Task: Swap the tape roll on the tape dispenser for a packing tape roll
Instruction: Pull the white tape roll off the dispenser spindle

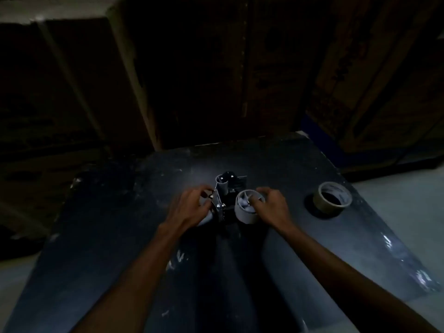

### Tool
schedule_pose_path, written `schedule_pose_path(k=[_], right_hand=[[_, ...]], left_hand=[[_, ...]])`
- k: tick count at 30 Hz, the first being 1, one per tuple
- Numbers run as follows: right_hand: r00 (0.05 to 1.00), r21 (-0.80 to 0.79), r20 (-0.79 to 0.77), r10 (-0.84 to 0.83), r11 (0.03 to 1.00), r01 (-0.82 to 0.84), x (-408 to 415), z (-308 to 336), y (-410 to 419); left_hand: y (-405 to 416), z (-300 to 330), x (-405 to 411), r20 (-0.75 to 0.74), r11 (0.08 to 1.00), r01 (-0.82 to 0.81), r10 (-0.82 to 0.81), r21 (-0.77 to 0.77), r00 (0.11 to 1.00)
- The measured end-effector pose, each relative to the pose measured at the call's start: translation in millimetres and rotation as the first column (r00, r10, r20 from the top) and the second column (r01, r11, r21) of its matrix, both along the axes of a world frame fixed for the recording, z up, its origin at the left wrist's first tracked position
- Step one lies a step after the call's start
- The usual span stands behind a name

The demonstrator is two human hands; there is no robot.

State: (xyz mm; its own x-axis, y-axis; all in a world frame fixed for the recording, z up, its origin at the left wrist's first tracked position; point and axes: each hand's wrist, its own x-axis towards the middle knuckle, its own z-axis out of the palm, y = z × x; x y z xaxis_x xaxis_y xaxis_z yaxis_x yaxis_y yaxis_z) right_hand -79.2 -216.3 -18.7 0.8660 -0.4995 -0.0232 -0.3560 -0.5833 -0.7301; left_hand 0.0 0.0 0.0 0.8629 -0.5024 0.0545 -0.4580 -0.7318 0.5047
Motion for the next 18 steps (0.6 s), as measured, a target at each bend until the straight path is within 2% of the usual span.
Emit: schedule_pose_path(k=[4,9,15,18], right_hand=[[0.999,0.106,0.030,-0.014,0.994,0.011,-2,-20,1],[0.994,0.163,0.105,0.009,0.986,-0.026,-1,-36,0],[0.982,0.136,0.154,0.108,0.982,-0.130,2,-42,-15],[0.972,0.098,0.172,0.161,0.979,-0.180,3,-49,-17]], left_hand=[[-1,-20,8,-0.023,0.999,-0.031,0.031,-0.040,0.999],[-4,-37,14,-0.008,0.993,0.052,-0.053,-0.107,0.999],[0,-34,24,-0.084,0.983,0.180,-0.177,0.037,0.981],[7,-32,17,-0.085,0.975,0.214,-0.209,0.056,0.974]])
